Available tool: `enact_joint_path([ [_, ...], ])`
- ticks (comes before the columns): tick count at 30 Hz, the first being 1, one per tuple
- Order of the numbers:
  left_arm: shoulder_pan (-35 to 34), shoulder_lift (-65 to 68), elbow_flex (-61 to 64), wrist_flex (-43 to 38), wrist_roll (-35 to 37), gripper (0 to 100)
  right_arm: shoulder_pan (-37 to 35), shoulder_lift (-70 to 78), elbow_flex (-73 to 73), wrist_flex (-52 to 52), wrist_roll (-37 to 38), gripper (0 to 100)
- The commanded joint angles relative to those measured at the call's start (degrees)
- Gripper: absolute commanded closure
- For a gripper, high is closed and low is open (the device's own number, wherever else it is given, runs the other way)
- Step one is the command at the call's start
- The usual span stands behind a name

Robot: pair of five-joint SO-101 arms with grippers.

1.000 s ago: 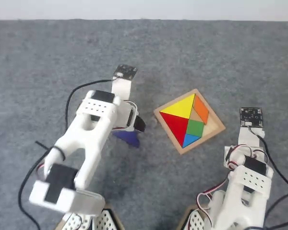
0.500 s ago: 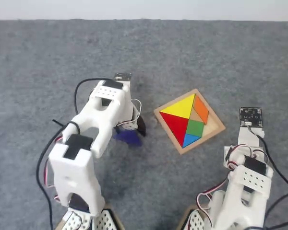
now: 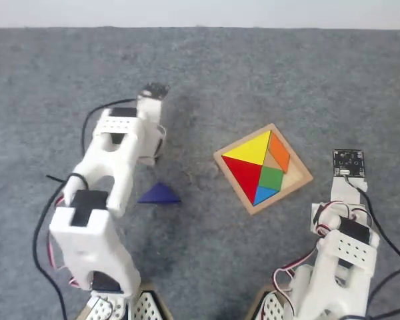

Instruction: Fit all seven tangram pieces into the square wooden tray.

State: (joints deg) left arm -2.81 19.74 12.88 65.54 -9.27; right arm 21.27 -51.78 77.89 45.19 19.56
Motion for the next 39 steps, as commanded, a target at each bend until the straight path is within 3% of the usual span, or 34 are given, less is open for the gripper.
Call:
enact_joint_path([
  [1, -1.1, -8.6, -0.7, -3.7, -10.5, 98, -0.4, -1.4, -0.7, -1.0, 0.4, 99.1],
  [6, 0.4, -13.4, -0.4, 11.3, -24.9, 86, -0.4, -1.4, -0.7, -1.2, 0.4, 99.1],
  [10, -0.7, -17.5, 4.7, 12.6, -42.3, 85, -0.4, -1.4, -0.7, -1.2, 0.4, 99.1],
  [17, 0.9, -21.8, 14.7, 10.5, -53.6, 78, -0.7, -1.4, -0.7, -1.3, 0.4, 99.1],
  [23, 6.6, -21.1, 16.1, 7.9, -57.1, 77, -0.7, -1.4, -0.7, -1.3, 0.4, 99.1],
  [30, 7.4, -15.5, 15.8, -0.6, -58.1, 74, -0.5, -1.4, -0.7, -1.3, 0.6, 99.1],
  [34, 7.1, -13.2, 15.9, 1.0, -62.6, 74, -0.7, -1.4, -0.7, -1.3, 0.6, 99.1],
  [39, 7.0, -11.3, 15.9, 1.1, -63.2, 74, -0.7, -1.4, -0.7, -1.3, 0.6, 99.1],
])
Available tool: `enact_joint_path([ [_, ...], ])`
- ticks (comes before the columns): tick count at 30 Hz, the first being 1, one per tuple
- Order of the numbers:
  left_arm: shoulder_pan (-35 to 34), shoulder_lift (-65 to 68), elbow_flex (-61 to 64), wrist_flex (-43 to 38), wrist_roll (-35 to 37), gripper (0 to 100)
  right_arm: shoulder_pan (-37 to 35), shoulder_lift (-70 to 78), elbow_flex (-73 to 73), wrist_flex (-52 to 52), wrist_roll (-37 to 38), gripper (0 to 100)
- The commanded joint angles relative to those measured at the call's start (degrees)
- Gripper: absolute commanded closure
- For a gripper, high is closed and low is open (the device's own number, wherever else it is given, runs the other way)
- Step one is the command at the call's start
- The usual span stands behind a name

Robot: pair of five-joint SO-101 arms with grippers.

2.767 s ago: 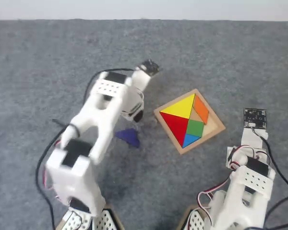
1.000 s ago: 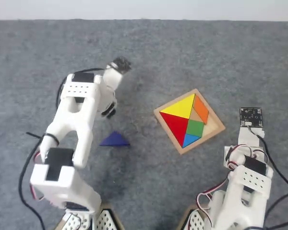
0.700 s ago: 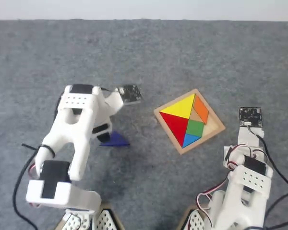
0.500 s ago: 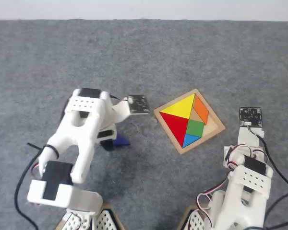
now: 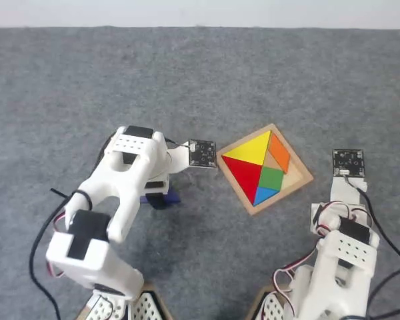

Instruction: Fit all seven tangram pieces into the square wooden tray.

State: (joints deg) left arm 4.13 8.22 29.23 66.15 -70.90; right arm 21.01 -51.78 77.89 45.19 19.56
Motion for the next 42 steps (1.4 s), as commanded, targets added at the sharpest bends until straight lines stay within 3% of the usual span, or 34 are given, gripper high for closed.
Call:
enact_joint_path([
  [1, 0.0, 0.5, -0.5, 0.5, -1.6, 74, -0.5, -1.4, -0.7, -1.3, 0.6, 99.1],
  [11, -3.3, 6.6, -5.8, 3.3, -1.5, 77, -0.5, -1.4, -0.7, -1.3, 0.5, 99.1],
  [19, -2.8, 6.4, -6.1, 4.6, -1.1, 89, -0.5, -1.4, -0.8, -1.3, 0.4, 99.1],
  [27, -2.7, 6.3, -7.4, 4.7, 2.5, 94, -0.4, -1.4, -0.8, -1.3, 0.4, 99.1],
  [38, 2.6, 6.3, -18.2, 13.3, 11.2, 96, 0.1, -1.4, -1.1, -1.3, 0.4, 99.1],
  [42, 7.6, 6.3, -23.1, 15.7, 20.0, 96, 6.0, -1.5, -2.4, -1.2, -1.0, 99.1],
])
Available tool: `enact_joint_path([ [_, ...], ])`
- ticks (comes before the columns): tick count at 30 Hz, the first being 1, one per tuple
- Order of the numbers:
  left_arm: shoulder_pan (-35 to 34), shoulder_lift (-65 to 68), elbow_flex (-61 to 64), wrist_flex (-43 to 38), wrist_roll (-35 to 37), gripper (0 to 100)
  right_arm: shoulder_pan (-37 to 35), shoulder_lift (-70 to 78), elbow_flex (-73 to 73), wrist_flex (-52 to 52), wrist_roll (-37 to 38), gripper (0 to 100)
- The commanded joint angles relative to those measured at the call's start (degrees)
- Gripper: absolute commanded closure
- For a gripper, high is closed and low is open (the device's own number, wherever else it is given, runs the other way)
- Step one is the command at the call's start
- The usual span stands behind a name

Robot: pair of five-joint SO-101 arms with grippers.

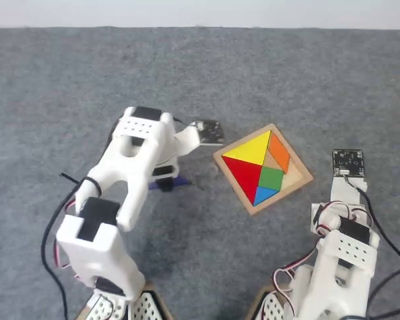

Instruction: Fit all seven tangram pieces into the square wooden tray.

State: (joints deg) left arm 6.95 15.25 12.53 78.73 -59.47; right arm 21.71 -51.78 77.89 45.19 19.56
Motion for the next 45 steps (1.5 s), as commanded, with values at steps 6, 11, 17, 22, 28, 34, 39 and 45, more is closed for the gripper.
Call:
enact_joint_path([
  [6, 16.1, 0.0, -13.7, 3.0, 26.8, 96, 21.9, -1.5, -6.9, -1.0, -2.6, 99.0],
  [11, 22.9, 0.1, -21.5, 1.1, 38.3, 96, 31.1, -1.4, -8.8, -1.2, -2.2, 98.9],
  [17, 26.2, 0.9, -22.6, -4.4, 45.6, 96, 40.6, -0.8, -10.4, -0.7, 1.6, 98.9],
  [22, 26.4, 7.7, -26.9, -4.4, 49.5, 96, 49.8, 0.0, -15.1, -3.5, 3.0, 98.8],
  [28, 26.4, 14.3, -34.2, -4.3, 54.2, 96, 57.5, 14.9, -24.7, -6.4, 4.8, 98.8],
  [34, 26.3, 16.7, -37.8, -4.3, 60.5, 97, 57.0, 31.8, -28.3, -9.0, 3.1, 99.0],
  [39, 26.3, 16.7, -37.8, -4.7, 64.3, 97, 57.2, 36.5, -33.3, -8.7, 1.2, 99.1],
  [45, 27.3, 17.2, -39.3, -4.5, 67.1, 97, 57.0, 35.0, -35.4, -8.7, -0.2, 99.1],
])
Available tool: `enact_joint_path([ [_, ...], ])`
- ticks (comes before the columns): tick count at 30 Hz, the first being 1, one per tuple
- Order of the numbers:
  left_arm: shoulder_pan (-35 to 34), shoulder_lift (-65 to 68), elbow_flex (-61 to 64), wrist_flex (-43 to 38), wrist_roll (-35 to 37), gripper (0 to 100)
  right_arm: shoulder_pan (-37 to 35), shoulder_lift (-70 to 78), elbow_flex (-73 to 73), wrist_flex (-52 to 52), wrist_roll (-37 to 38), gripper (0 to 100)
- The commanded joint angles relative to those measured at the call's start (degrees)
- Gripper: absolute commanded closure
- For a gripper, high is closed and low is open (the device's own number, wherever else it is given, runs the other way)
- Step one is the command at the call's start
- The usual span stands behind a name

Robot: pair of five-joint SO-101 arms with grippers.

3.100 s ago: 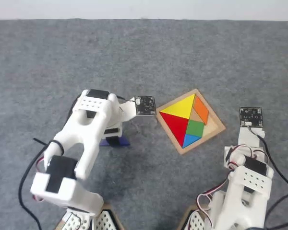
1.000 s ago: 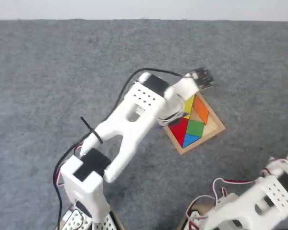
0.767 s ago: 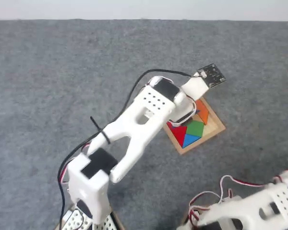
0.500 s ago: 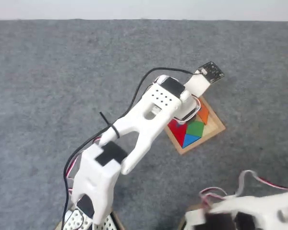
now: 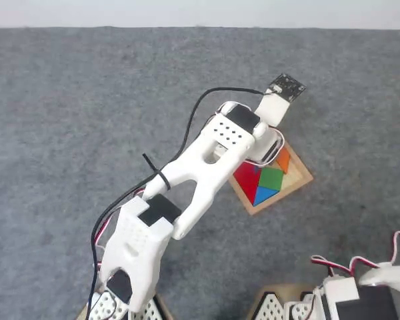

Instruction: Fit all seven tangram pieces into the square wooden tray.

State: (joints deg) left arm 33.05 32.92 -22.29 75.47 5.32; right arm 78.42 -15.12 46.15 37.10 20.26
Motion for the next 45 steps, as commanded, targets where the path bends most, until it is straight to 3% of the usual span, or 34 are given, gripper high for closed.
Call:
enact_joint_path([
  [1, 1.3, -0.4, -4.8, -1.2, 2.6, 97, 0.3, -1.9, -3.7, -0.6, -0.9, 99.1],
  [9, 3.9, -0.4, -4.8, -1.5, 8.0, 97, 0.1, -1.7, -4.7, -1.1, -1.2, 99.0],
  [20, 4.4, 4.6, -7.3, -1.4, 7.9, 97, 0.1, -2.2, -4.6, 0.7, -1.1, 99.0],
  [24, 4.0, 9.9, -11.8, -1.0, 13.2, 97, 0.1, -2.3, -4.8, 1.7, -1.0, 99.0],
  [31, 3.7, 17.1, -25.6, 7.0, 20.4, 97, 0.1, -2.3, -4.8, 1.7, -0.9, 99.0],
  [38, 3.4, 23.9, -36.8, 15.5, 22.1, 97, -0.1, -2.3, -4.8, 1.7, -1.0, 99.0],
  [41, 4.7, 25.8, -41.3, 17.6, 17.1, 97, -0.1, -2.3, -4.8, 1.8, -0.9, 99.0],
  [45, 9.1, 27.5, -46.2, 23.2, -4.2, 98, -0.1, -2.3, -4.8, 1.8, -0.9, 98.9],
])
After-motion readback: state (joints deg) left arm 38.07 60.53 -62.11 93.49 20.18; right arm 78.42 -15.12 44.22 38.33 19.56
